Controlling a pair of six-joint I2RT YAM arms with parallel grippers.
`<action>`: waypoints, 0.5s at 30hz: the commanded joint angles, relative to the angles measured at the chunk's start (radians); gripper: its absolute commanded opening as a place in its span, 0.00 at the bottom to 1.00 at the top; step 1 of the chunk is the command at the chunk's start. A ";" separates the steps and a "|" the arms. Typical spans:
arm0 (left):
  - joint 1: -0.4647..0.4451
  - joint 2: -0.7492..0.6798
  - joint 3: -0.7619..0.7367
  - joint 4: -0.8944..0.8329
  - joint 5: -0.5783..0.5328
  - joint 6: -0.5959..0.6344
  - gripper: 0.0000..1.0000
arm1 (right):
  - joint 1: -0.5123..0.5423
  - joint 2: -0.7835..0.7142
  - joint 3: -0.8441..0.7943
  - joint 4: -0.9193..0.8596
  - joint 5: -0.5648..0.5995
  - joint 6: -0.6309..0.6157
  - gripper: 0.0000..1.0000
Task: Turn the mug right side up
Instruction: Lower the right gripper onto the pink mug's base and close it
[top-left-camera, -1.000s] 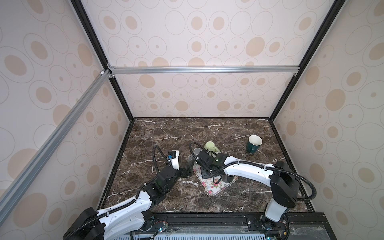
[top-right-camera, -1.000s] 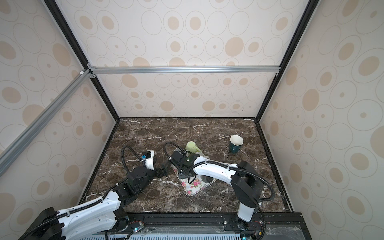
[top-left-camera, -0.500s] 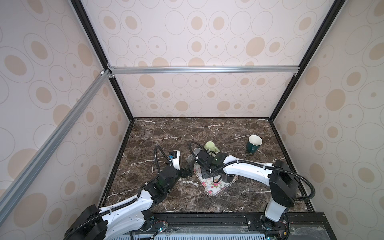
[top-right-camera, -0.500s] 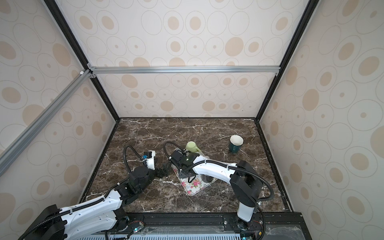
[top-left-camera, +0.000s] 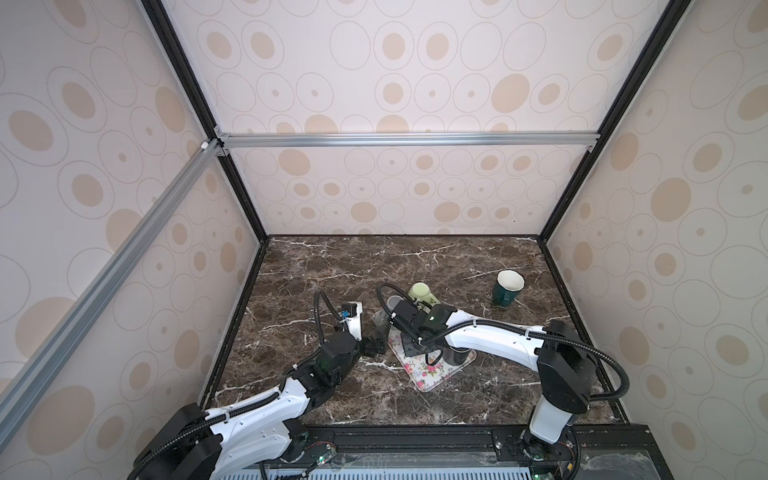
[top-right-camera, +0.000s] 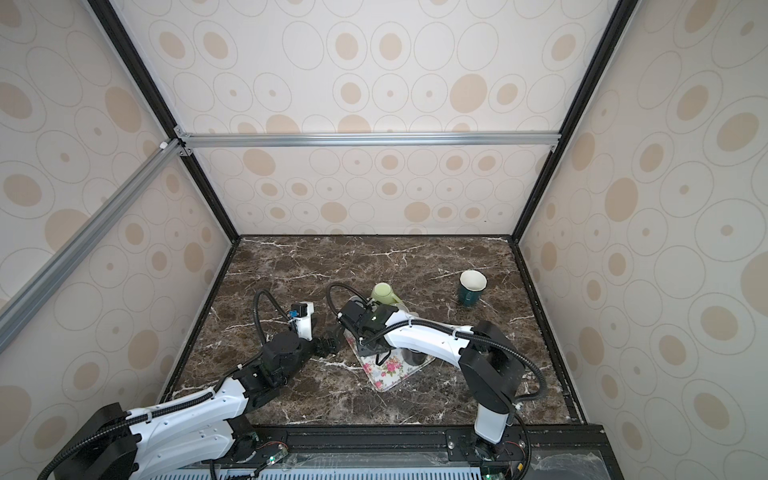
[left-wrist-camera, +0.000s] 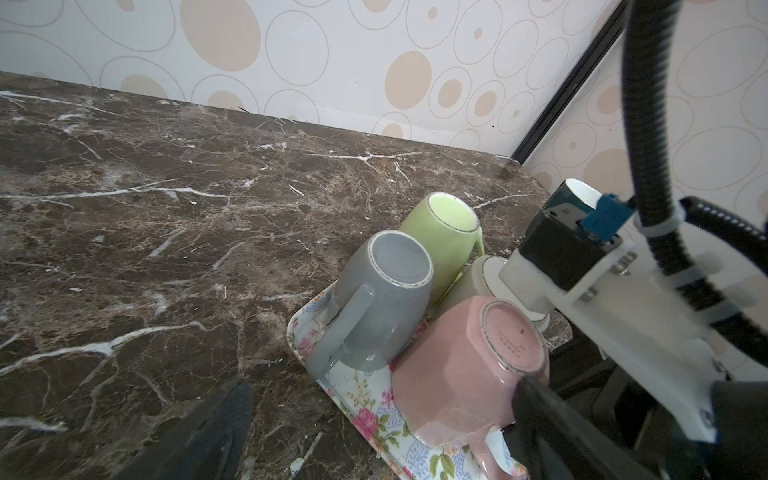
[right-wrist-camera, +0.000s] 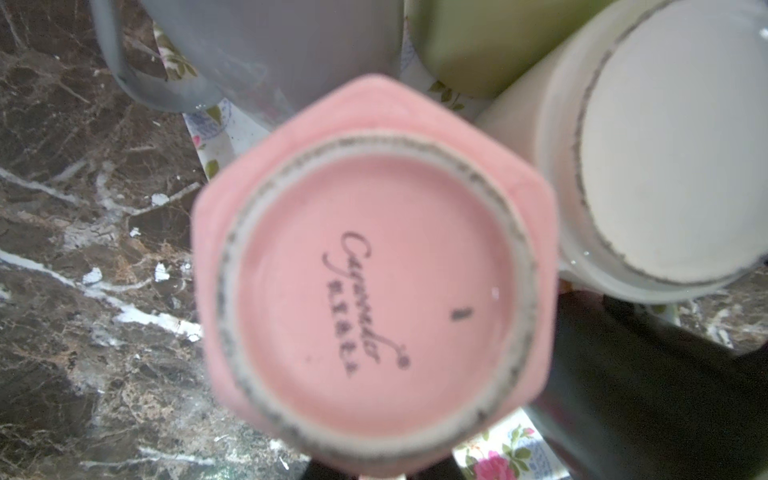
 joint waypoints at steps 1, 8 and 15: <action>0.010 0.007 0.010 0.026 0.005 -0.025 0.98 | -0.009 0.024 0.016 -0.033 0.022 0.008 0.12; 0.010 0.017 0.013 0.032 0.016 -0.028 0.98 | -0.008 0.035 0.012 -0.025 0.017 0.009 0.16; 0.010 0.026 0.016 0.032 0.022 -0.029 0.98 | -0.008 0.031 0.005 -0.003 0.013 0.007 0.18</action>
